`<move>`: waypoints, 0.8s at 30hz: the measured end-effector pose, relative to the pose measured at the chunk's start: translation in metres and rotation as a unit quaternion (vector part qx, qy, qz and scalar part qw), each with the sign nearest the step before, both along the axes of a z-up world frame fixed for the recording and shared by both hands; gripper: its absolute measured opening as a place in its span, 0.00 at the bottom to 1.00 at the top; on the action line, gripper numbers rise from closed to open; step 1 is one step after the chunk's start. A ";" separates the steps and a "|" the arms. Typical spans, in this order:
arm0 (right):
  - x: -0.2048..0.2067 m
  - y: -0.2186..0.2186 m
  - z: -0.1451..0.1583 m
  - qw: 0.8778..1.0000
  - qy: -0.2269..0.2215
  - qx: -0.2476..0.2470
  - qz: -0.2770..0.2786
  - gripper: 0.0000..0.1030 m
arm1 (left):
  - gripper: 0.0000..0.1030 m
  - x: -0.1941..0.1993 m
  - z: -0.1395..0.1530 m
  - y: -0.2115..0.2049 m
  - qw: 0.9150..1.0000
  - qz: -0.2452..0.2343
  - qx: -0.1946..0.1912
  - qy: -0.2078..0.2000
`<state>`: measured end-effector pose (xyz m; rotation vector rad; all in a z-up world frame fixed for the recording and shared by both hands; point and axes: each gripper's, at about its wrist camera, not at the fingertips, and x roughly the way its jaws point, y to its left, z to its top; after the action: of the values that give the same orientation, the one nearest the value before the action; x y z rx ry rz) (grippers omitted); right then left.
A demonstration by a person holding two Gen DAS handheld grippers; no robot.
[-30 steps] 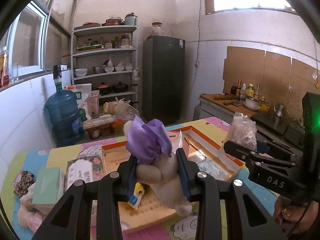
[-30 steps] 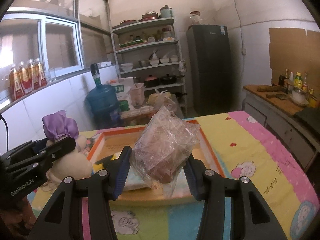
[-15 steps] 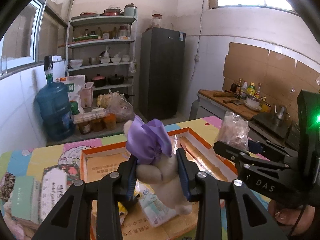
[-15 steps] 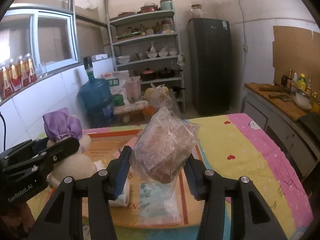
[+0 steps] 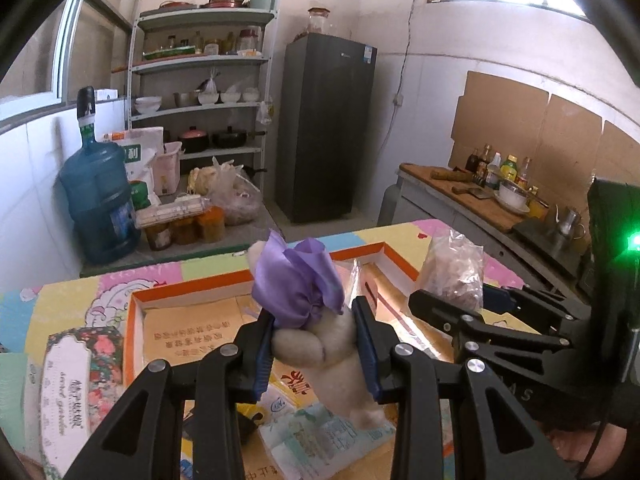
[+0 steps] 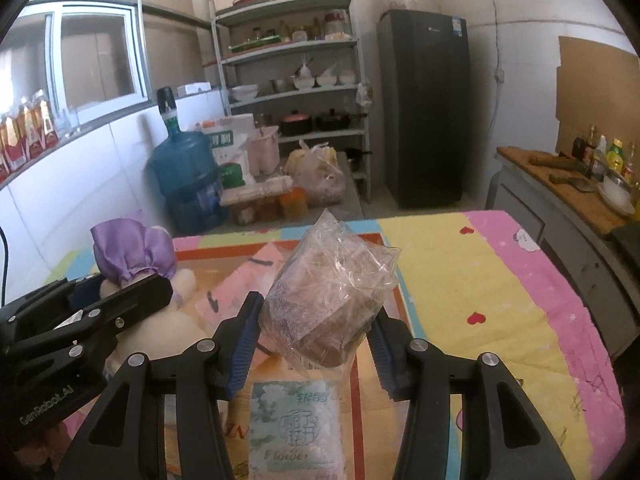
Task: Organize soft objects
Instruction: 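Carry the plush toy and clear bag into the orange tray box and open both grippers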
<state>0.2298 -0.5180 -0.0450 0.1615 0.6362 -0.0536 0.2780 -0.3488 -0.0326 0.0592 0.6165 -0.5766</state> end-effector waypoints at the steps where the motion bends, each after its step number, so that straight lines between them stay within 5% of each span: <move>1: 0.002 -0.001 -0.003 1.000 0.004 -0.001 -0.001 0.51 | 0.36 0.001 -0.001 -0.001 1.000 0.000 0.000 0.003; 24: 0.033 0.002 -0.044 0.997 0.072 -0.004 0.017 0.53 | 0.39 0.026 -0.031 -0.002 0.998 0.008 -0.005 0.057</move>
<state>0.2627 -0.5162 -0.0888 0.1389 0.7814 -0.0353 0.3040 -0.3509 -0.0634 0.0108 0.7247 -0.5697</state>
